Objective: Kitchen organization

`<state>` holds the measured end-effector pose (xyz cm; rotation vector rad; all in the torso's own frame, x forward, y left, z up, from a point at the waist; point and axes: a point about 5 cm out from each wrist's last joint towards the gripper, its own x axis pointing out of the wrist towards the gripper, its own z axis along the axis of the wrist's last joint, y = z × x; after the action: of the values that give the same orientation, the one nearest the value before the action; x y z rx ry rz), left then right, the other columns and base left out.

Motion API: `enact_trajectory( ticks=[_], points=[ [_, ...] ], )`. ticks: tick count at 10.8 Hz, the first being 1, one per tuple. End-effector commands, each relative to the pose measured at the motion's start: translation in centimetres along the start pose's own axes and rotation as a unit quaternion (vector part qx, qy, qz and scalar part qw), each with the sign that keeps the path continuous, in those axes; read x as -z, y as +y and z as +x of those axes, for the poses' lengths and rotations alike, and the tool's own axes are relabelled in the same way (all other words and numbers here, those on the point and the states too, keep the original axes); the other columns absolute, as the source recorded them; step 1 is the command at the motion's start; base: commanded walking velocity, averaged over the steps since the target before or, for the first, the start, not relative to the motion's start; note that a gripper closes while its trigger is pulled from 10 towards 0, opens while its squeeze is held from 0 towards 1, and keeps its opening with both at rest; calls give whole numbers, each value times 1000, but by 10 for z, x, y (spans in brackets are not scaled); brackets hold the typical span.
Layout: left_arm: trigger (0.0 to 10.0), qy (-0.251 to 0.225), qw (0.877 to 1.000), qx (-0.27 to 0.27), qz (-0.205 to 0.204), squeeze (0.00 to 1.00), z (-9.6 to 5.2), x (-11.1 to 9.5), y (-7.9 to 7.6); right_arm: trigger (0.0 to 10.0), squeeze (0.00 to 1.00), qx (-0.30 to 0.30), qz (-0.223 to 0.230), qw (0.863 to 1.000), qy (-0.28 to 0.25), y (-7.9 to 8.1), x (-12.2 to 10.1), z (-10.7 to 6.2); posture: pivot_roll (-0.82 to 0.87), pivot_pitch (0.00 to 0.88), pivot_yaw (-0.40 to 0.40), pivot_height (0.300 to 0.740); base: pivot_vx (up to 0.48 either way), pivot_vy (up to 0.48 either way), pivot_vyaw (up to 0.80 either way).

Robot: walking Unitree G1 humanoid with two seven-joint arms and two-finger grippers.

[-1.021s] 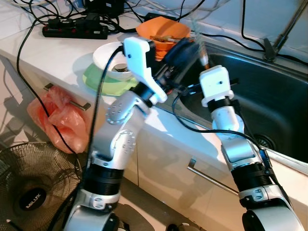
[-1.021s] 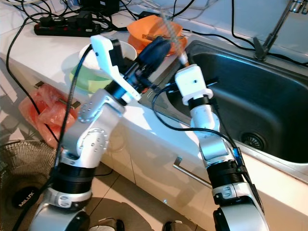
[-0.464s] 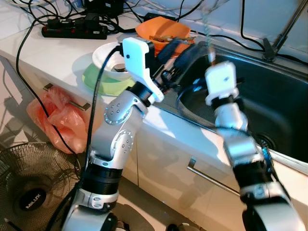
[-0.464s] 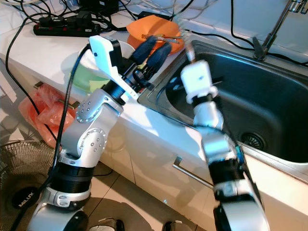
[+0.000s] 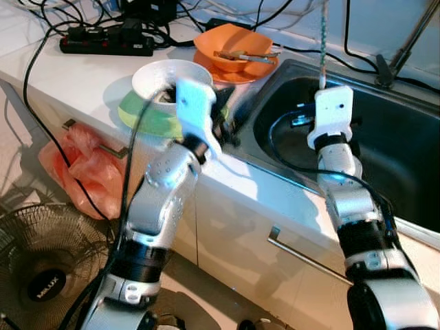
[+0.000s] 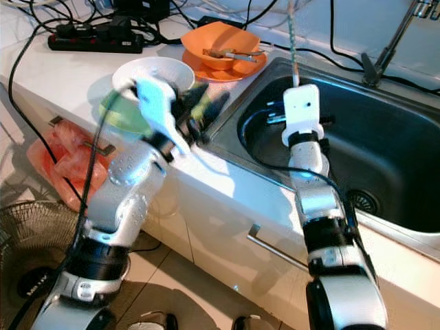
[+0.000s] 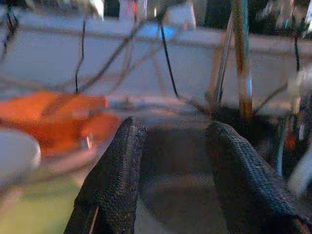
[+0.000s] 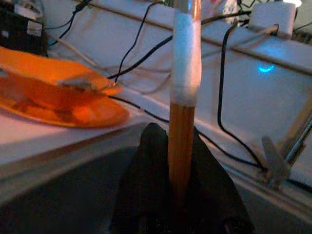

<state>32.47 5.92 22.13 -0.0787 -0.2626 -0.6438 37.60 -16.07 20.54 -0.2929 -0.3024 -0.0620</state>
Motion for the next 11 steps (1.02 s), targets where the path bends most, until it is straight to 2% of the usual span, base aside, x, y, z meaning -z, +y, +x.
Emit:
enact_trajectory(
  ticks=[1, 2, 3, 4, 8, 11],
  points=[
    [10000, 26, 1000, 0, 3, 0, -2, 9, -2, 0, 0, 12, 2, 1000, 9, -8, 1, 4, 53, 94, -26, 740, 0, 0, 0],
    [10000, 38, 999, 0, 6, 0, -3, 14, -2, 0, 0, 13, 3, 1000, 21, -9, 4, 5, 53, 96, -32, 740, 0, 0, 0],
    [10000, 55, 998, -1, 13, 0, -5, 20, -2, 2588, 0, 25, 20, 998, 52, -12, 14, 5, 53, 96, -32, 740, 0, 0, 0],
    [10000, 64, 998, -4, 12, 0, -7, 24, -1, 10000, 0, 32, 26, 997, 69, -14, 20, 5, 53, 96, -32, 740, 0, 0, 0],
    [10000, 75, 997, -10, 10, 0, -9, 28, -1, 10000, 0, 31, 63, 991, 117, -11, 36, 3, 60, 99, -40, 740, 0, 0, 0],
    [10000, 90, 996, -3, 2, 0, -14, 32, -3, 10000, 0, 32, 73, 985, 153, -8, 50, -3, 63, 107, -37, 740, 0, 0, 0]
  ],
)
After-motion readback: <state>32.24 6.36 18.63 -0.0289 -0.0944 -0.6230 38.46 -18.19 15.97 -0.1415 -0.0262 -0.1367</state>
